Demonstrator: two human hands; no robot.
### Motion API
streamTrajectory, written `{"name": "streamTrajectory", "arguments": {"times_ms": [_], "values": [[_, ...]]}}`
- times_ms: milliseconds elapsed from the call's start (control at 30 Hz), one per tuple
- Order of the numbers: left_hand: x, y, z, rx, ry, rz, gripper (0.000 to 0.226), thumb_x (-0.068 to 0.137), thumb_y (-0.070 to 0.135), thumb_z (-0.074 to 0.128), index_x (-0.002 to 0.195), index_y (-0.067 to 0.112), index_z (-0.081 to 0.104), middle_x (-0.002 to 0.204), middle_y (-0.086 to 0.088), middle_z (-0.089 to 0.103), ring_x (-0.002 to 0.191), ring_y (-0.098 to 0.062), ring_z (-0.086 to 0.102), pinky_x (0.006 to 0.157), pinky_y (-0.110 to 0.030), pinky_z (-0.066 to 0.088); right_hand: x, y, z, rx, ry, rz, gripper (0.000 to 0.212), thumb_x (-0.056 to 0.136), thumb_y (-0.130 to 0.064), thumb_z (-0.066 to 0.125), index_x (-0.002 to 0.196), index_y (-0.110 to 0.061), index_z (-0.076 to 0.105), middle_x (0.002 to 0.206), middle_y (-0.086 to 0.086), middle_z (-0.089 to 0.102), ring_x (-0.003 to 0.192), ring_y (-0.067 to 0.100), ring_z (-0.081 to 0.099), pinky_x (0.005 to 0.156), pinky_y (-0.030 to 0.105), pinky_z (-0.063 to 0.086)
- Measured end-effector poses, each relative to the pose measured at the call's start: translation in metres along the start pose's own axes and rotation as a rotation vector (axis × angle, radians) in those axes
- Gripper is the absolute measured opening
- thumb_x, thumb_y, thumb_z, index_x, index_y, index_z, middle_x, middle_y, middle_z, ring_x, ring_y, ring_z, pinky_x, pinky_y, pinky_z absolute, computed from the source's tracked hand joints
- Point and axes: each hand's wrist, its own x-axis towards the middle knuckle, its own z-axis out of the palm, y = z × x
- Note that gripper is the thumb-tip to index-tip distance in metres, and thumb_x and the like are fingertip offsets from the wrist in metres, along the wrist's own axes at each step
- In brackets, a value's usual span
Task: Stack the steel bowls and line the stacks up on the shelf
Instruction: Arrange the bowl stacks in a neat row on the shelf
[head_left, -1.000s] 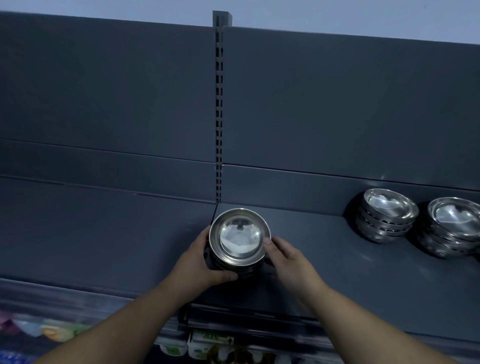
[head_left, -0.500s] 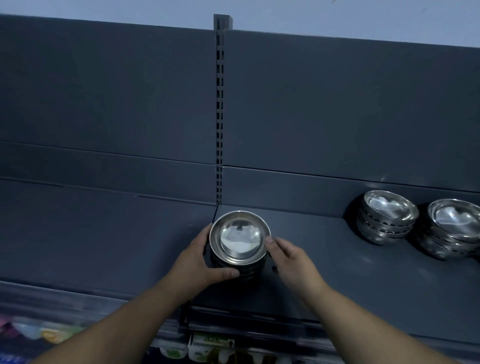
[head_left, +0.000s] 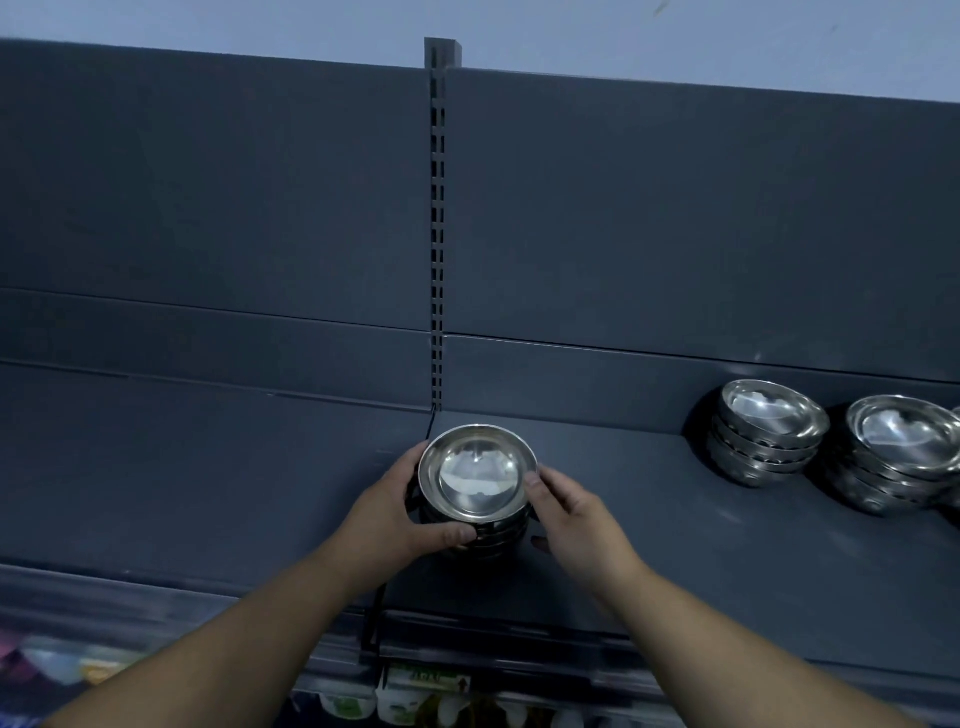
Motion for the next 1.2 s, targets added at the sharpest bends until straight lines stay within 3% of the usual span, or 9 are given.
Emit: {"name": "streamTrajectory", "arguments": {"times_ms": [100, 167, 233, 300, 500, 600, 733, 1033, 1200], "values": [[-0.002, 0.003, -0.004, -0.026, -0.027, -0.035, 0.107, 0.042, 0.048, 0.09, 0.135, 0.043, 0.037, 0.124, 0.026, 0.058, 0.118, 0.005, 0.054, 0.108, -0.028, 0.041, -0.003, 0.0, 0.001, 0.004, -0.006, 0.015, 0.015, 0.094, -0.039, 0.056, 0.107, -0.044, 0.061, 0.101, -0.029, 0.066, 0.096, -0.011, 0.06, 0.103, 0.039, 0.049], [-0.005, 0.008, -0.006, 0.014, -0.032, -0.071, 0.135, 0.032, 0.065, 0.086, 0.147, 0.033, 0.024, 0.139, 0.02, 0.046, 0.128, -0.001, 0.046, 0.112, -0.031, 0.036, -0.005, -0.002, -0.001, -0.017, 0.008, 0.015, 0.033, 0.094, -0.038, 0.055, 0.126, -0.031, 0.058, 0.107, -0.026, 0.063, 0.099, -0.007, 0.06, 0.106, 0.037, 0.046], [-0.01, 0.016, -0.006, 0.06, -0.015, -0.08, 0.143, 0.029, 0.07, 0.082, 0.15, 0.031, 0.016, 0.142, 0.021, 0.036, 0.133, -0.005, 0.038, 0.112, -0.028, 0.032, -0.008, -0.003, -0.008, -0.082, 0.034, 0.007, 0.048, 0.094, -0.037, 0.056, 0.139, -0.021, 0.049, 0.12, -0.016, 0.059, 0.108, -0.002, 0.055, 0.106, 0.025, 0.04], [-0.015, 0.028, -0.002, 0.1, 0.047, -0.056, 0.135, 0.037, 0.068, 0.082, 0.15, 0.032, 0.017, 0.146, 0.02, 0.033, 0.133, -0.004, 0.036, 0.109, -0.025, 0.03, -0.013, -0.001, -0.021, -0.202, 0.065, -0.018, 0.051, 0.094, -0.038, 0.057, 0.14, -0.018, 0.049, 0.129, -0.009, 0.058, 0.112, -0.001, 0.052, 0.099, 0.015, 0.035], [-0.018, 0.077, 0.044, 0.454, 0.259, 0.209, 0.084, 0.071, 0.042, 0.079, 0.142, 0.026, 0.038, 0.146, 0.009, 0.039, 0.134, -0.01, 0.036, 0.106, -0.02, 0.026, -0.044, 0.012, -0.088, -0.476, 0.151, 0.002, 0.054, 0.088, -0.046, 0.062, 0.136, -0.023, 0.052, 0.138, -0.005, 0.055, 0.129, 0.015, 0.05, 0.109, 0.029, 0.038], [-0.021, 0.094, 0.09, 0.582, 0.203, 0.304, 0.082, 0.075, 0.044, 0.076, 0.143, 0.022, 0.037, 0.149, 0.006, 0.038, 0.139, -0.012, 0.031, 0.112, -0.02, 0.02, -0.069, 0.022, -0.133, -0.571, 0.191, 0.011, 0.057, 0.087, -0.048, 0.063, 0.137, -0.024, 0.051, 0.141, -0.001, 0.052, 0.13, 0.017, 0.048, 0.109, 0.027, 0.036], [-0.031, 0.109, 0.165, 0.694, 0.042, 0.255, 0.084, 0.079, 0.051, 0.068, 0.147, 0.02, 0.029, 0.154, 0.001, 0.029, 0.143, -0.015, 0.023, 0.117, -0.026, 0.016, -0.109, 0.041, -0.204, -0.667, 0.237, 0.05, 0.06, 0.087, -0.051, 0.061, 0.14, -0.025, 0.048, 0.145, 0.0, 0.047, 0.132, 0.017, 0.045, 0.108, 0.025, 0.034], [-0.048, 0.136, 0.313, 0.757, -0.137, 0.108, 0.081, 0.082, 0.055, 0.062, 0.147, 0.022, 0.027, 0.155, 0.002, 0.026, 0.141, -0.018, 0.027, 0.112, -0.031, 0.028, -0.187, 0.087, -0.352, -0.749, 0.292, 0.147, 0.065, 0.087, -0.052, 0.06, 0.143, -0.023, 0.043, 0.147, 0.0, 0.044, 0.133, 0.016, 0.043, 0.106, 0.024, 0.034], [-0.044, 0.144, 0.348, 0.763, -0.16, 0.103, 0.076, 0.085, 0.054, 0.059, 0.147, 0.021, 0.028, 0.153, 0.002, 0.028, 0.138, -0.018, 0.031, 0.109, -0.031, 0.031, -0.192, 0.099, -0.391, -0.738, 0.272, 0.167, 0.063, 0.087, -0.052, 0.059, 0.142, -0.026, 0.043, 0.147, -0.002, 0.043, 0.134, 0.016, 0.042, 0.106, 0.028, 0.038]]}}
